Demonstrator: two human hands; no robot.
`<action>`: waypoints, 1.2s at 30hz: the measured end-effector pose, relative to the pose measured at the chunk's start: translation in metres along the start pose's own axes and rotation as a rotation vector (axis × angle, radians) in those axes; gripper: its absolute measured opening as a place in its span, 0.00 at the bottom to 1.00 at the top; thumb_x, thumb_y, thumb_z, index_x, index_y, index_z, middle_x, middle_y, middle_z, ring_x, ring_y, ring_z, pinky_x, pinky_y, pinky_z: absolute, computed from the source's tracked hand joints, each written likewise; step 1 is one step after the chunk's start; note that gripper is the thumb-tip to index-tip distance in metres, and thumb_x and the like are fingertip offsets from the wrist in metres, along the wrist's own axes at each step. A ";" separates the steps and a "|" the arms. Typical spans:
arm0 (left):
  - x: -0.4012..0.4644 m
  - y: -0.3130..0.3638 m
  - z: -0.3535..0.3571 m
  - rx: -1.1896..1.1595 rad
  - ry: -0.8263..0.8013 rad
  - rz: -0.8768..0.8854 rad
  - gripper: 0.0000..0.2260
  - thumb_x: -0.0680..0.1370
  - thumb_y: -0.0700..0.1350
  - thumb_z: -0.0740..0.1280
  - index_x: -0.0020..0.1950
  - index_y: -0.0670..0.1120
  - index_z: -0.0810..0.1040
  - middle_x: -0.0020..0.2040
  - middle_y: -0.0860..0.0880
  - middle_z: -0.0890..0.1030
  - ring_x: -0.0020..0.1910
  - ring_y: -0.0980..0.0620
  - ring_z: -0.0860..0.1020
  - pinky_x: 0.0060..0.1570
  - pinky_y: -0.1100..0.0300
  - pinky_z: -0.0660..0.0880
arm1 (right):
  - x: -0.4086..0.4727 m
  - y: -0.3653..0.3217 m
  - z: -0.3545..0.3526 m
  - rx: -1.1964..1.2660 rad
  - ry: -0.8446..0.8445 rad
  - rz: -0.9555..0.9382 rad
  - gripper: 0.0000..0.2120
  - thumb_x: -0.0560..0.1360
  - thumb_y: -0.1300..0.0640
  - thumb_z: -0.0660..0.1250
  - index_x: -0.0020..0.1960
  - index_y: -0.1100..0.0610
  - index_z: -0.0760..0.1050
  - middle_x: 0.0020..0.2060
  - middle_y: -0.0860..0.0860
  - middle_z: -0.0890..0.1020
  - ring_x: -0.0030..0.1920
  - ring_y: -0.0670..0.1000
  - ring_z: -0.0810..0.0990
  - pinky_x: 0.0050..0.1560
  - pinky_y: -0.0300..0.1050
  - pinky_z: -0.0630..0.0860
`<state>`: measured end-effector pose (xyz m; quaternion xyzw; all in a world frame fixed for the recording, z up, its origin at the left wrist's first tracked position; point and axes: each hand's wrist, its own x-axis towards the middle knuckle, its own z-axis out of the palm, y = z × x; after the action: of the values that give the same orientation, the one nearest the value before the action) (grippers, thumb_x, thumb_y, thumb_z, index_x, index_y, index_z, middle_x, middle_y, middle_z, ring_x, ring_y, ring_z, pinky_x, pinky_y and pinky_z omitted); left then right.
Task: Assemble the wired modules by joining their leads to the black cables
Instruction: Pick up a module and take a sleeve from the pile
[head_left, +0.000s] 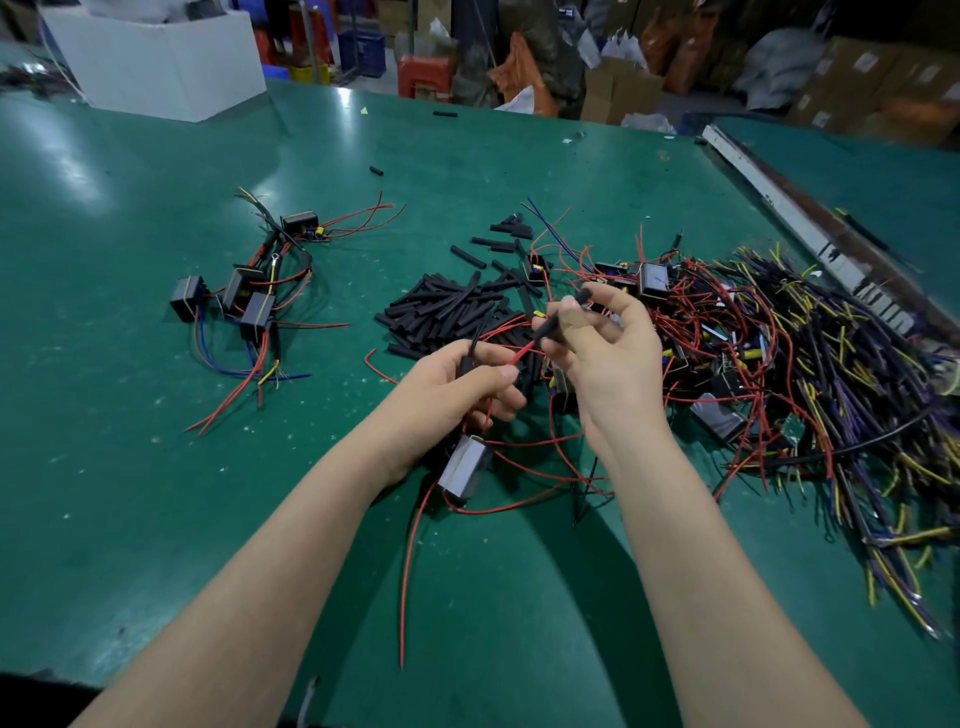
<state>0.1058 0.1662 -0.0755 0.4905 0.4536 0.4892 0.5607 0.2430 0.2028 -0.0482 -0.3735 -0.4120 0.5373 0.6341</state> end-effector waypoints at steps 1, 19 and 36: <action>-0.001 0.000 -0.001 0.003 -0.005 0.011 0.03 0.78 0.39 0.65 0.50 0.46 0.74 0.36 0.49 0.84 0.34 0.55 0.80 0.34 0.66 0.73 | 0.000 0.000 -0.001 -0.003 0.001 0.014 0.07 0.79 0.66 0.64 0.51 0.55 0.69 0.37 0.52 0.81 0.37 0.49 0.82 0.35 0.36 0.77; 0.003 -0.004 -0.005 -0.112 0.027 0.034 0.07 0.79 0.38 0.63 0.56 0.45 0.70 0.38 0.45 0.85 0.36 0.52 0.82 0.39 0.64 0.77 | -0.002 0.005 -0.002 -0.194 -0.080 0.080 0.11 0.76 0.65 0.68 0.52 0.54 0.69 0.38 0.53 0.81 0.34 0.44 0.80 0.38 0.36 0.78; 0.003 -0.010 -0.010 0.042 0.034 0.125 0.12 0.79 0.41 0.63 0.59 0.51 0.65 0.43 0.48 0.86 0.47 0.51 0.83 0.55 0.59 0.76 | -0.001 0.005 -0.004 -0.511 -0.214 -0.048 0.17 0.74 0.59 0.72 0.57 0.51 0.68 0.37 0.48 0.83 0.46 0.49 0.80 0.52 0.36 0.73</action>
<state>0.0969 0.1697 -0.0862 0.5210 0.4418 0.5218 0.5110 0.2449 0.2023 -0.0549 -0.4525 -0.6075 0.4374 0.4847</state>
